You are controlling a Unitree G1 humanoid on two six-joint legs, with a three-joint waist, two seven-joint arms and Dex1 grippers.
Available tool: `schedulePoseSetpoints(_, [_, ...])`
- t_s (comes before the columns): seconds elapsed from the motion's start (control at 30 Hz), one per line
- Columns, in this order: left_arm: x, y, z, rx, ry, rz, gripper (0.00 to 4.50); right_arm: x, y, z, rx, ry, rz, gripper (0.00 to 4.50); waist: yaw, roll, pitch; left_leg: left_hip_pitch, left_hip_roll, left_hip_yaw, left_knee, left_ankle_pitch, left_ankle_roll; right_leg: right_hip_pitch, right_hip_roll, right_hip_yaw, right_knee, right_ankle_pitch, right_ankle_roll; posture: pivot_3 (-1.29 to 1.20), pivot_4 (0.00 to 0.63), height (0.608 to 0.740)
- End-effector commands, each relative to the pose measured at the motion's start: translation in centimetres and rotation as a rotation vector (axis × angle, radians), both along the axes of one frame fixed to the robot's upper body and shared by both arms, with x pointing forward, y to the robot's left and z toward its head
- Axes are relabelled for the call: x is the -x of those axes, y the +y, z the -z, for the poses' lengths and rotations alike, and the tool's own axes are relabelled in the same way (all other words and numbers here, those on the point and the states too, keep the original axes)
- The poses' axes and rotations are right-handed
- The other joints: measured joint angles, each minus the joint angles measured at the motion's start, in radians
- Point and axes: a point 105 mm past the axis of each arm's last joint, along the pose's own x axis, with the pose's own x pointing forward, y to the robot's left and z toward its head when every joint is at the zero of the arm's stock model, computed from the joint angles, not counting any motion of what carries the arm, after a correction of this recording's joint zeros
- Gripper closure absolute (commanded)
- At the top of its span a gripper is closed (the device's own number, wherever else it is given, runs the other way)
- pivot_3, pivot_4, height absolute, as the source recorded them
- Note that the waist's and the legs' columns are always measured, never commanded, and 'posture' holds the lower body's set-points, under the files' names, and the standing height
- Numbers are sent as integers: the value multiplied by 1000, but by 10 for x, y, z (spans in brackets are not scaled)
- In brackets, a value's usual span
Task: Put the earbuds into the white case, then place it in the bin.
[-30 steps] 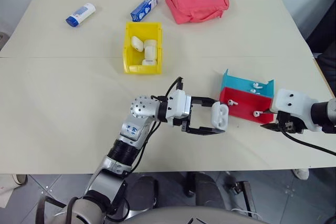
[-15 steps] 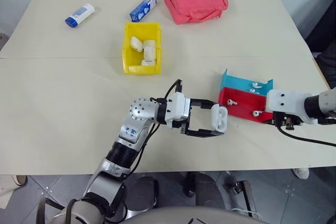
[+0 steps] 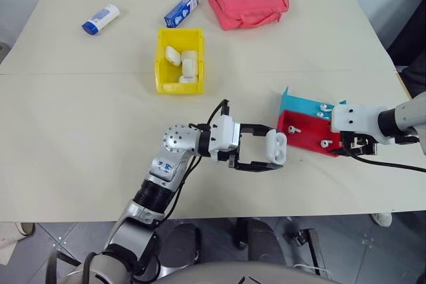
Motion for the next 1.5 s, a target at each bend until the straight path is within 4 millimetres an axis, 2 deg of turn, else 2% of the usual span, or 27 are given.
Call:
schedulePoseSetpoints(0.03, [3, -1, -10, 26, -36, 8, 1698, -3, 2, -2, 22, 2, -26, 777, -2, 0, 0, 0, 0, 0, 0, 0, 0, 0, 0, 0, 0, 0, 0, 0, 150, 740])
schedulePoseSetpoints(0.1, [3, -2, -10, 25, -37, 7, 1698, -3, 2, 0, 24, 9, -29, 777, -2, 0, 0, 0, 0, 0, 0, 0, 0, 0, 0, 0, 0, 0, 0, 0, 150, 740])
schedulePoseSetpoints(0.2, [2, -2, -10, 24, -39, 4, 1698, -2, 4, 2, 8, 32, -35, 1362, -4, 0, 0, 0, 0, 0, 0, 0, 0, 0, 0, 0, 0, 0, 0, 0, 150, 740])
schedulePoseSetpoints(0.83, [3, -1, -10, 19, -38, 2, 1698, -11, 3, 8, 60, 44, -74, 1362, -17, 0, 0, 0, 0, 0, 0, 0, -1, 0, 0, 0, 0, 0, 0, 0, 150, 740])
schedulePoseSetpoints(0.97, [3, 0, -9, 19, -36, 0, 1698, -13, 5, 9, 62, 41, -78, 2268, -18, 1, 0, 0, 0, 0, 0, 0, -1, 0, 0, 0, 0, 0, 0, 0, 150, 740])
schedulePoseSetpoints(1.5, [3, 1, -9, 17, -39, -11, 1698, -17, 8, 13, 69, 54, -95, 2268, -18, 1, 0, 0, 0, 0, 0, 1, -1, 0, 0, 0, 0, 0, 0, 0, 150, 740])
